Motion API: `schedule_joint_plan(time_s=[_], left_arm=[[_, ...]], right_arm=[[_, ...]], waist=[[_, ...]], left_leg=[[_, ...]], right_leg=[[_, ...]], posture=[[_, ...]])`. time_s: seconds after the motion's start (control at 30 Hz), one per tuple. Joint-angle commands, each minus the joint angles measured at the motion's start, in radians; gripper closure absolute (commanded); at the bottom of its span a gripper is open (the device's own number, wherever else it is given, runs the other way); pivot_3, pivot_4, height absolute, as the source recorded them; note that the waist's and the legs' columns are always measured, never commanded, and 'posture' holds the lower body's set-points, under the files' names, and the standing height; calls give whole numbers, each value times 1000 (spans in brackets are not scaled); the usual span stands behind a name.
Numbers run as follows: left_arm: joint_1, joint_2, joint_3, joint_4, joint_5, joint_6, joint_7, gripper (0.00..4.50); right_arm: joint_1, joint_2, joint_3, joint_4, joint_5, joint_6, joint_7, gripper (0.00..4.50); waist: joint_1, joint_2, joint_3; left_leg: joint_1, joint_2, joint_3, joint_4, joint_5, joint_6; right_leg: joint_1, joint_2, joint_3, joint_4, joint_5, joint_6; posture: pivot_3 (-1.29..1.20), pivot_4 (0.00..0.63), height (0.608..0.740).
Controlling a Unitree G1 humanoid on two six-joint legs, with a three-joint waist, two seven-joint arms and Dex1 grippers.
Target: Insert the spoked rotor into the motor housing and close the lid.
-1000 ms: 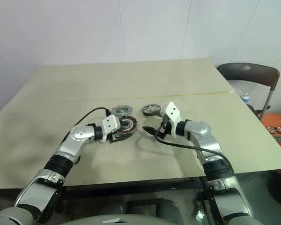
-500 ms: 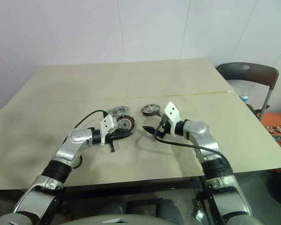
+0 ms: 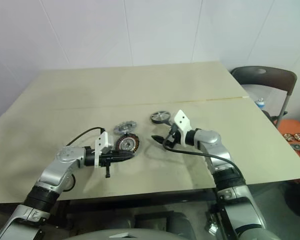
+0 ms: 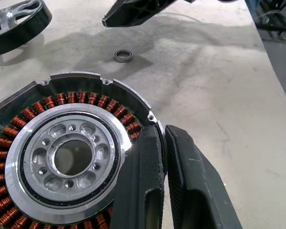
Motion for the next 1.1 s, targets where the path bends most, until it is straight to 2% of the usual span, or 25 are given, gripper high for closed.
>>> schedule_joint_plan(time_s=[0.03, 0.07, 0.2, 0.4, 0.53, 0.63, 0.87, 1.1], left_arm=[[-21, -25, 28, 73, 31, -54, 75, 3849], [-24, -29, 27, 83, 36, -65, 84, 3674], [-40, -77, 52, 82, 15, -73, 147, 2502], [-54, -96, 118, 37, -80, -23, 157, 2502], [-15, -81, 160, -10, -140, 12, 142, 2502], [25, -74, 195, -76, -209, 65, 133, 2502], [39, -64, 215, -98, -224, 83, 153, 2502], [41, -52, 251, -78, -225, 72, 165, 2502]], right_arm=[[-23, 3, -8, -16, 8, -15, 5, 0], [-23, 3, -8, -18, 8, -14, 5, 0], [-18, 2, -13, -26, 17, -7, 11, 0], [-7, -30, -57, -87, 105, 67, 74, 0], [22, -127, -18, -52, 48, 88, 119, 0], [45, -156, -6, -22, 29, 90, 127, 0], [41, -119, 7, 4, 14, 86, 102, 0], [37, -46, 41, 59, -55, 48, 8, 0]], waist=[[4, 0, 0], [5, 0, 0], [5, 0, 0], [5, 0, 0], [5, 0, 0], [5, 0, 0], [5, 0, 1], [5, 0, 1]], left_leg=[[1, 0, 0, 0, 0, 0], [1, 0, 0, 0, 0, 0], [2, 0, 0, 1, 1, -1], [1, 0, 0, 2, 1, -1], [0, 0, 0, 2, 1, -1], [0, 0, 0, 1, 0, 0], [0, 0, 0, 2, 0, 0], [0, 0, 0, 2, 0, 0]], right_leg=[[1, 0, 0, 0, 0, 0], [1, 0, 0, 1, 0, 0], [1, 0, 0, 2, 0, 0], [1, 0, 0, 2, 0, 0], [1, 0, 0, 1, 0, 0], [1, 0, 0, 0, 0, 0], [1, 0, 0, 0, 0, 0], [1, 0, 0, 0, 0, 0]], posture=[[0, 0, 740], [0, 0, 740], [0, 0, 740], [0, 0, 740], [0, 0, 740], [0, 0, 740], [0, 0, 740], [0, 0, 740]])
